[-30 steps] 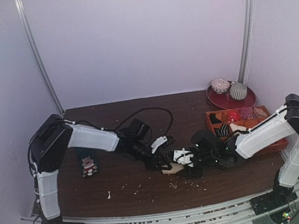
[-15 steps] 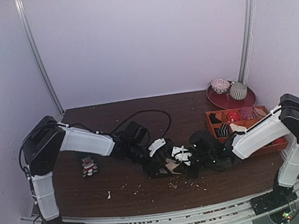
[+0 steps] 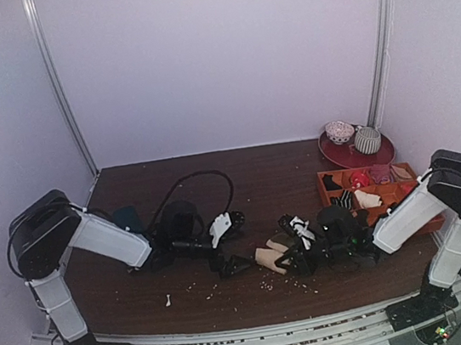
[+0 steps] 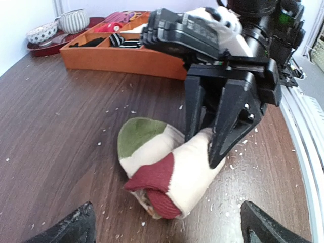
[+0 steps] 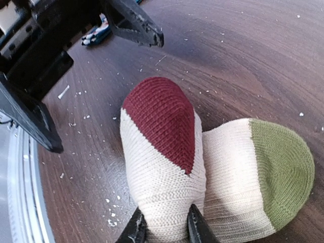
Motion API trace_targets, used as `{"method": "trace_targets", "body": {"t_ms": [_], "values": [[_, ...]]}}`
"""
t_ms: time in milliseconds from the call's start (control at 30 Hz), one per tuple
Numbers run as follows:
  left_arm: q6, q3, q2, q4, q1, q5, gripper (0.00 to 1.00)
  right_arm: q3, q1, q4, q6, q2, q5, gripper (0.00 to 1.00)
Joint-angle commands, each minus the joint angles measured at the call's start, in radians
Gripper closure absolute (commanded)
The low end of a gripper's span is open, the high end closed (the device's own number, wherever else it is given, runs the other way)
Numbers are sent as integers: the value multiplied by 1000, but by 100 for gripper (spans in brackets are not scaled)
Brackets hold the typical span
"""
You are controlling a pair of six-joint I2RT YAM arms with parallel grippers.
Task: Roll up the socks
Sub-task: Roll a pair of socks at the center of the board.
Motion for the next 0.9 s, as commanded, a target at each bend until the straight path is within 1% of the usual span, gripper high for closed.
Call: {"method": "trace_targets", "body": {"t_ms": [0, 167, 433, 467, 500, 633, 733, 800, 867], "values": [[11, -11, 80, 246, -6, 109, 2, -76, -12, -66, 153, 79, -76, 78], [8, 31, 149, 264, -8, 206, 2, -72, -22, -75, 142, 93, -85, 78], [-19, 81, 210, 291, -15, 241, 2, -67, -39, -114, 105, 97, -97, 78], [-21, 89, 216, 289, -15, 246, 4, -68, -41, -115, 105, 97, -98, 78], [-23, 101, 224, 285, -16, 253, 9, -68, -42, -115, 104, 98, -100, 78], [-26, 133, 252, 252, -16, 271, 28, -73, -44, -111, 106, 103, -103, 78], [-24, 152, 278, 222, -16, 279, 41, -73, -45, -105, 110, 109, -107, 78], [-21, 162, 291, 200, -16, 282, 44, -69, -46, -105, 110, 113, -111, 78], [-17, 174, 302, 179, -16, 282, 42, -65, -46, -110, 106, 119, -114, 78]]}}
